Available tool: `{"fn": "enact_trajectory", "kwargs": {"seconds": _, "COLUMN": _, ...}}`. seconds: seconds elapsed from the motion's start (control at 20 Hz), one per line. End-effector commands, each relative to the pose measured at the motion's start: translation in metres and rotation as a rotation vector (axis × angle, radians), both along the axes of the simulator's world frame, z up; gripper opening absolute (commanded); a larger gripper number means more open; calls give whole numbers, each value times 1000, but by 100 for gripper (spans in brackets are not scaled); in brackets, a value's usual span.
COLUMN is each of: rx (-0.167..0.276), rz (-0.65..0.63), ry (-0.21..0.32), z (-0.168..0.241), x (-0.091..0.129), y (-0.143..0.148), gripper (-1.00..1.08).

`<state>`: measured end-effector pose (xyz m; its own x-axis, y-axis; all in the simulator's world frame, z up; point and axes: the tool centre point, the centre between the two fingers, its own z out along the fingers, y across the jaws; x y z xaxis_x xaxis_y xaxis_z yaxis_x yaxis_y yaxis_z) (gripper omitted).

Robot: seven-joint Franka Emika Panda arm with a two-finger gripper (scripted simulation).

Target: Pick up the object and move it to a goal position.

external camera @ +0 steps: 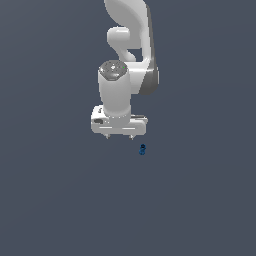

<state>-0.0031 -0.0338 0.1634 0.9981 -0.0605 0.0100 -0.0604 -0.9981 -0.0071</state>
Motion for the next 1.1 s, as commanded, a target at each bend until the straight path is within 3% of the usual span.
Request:
{"fn": "enact_trajectory", "kwargs": {"seconds": 0.0, "rx": 0, "rz": 0, "ry": 0, "z": 0, "x": 0, "y": 0, "gripper": 100}}
{"fn": "enact_trajectory", "kwargs": {"seconds": 0.55, "rx": -31, "rz": 22, "ry": 34, "z": -13, "x": -11, "y": -22, "gripper": 100}}
{"fn": "enact_trajectory", "kwargs": {"seconds": 1.05, "rx": -28, "rz": -17, "ry": 30, "z": -18, "x": -9, "y": -8, "gripper": 100}}
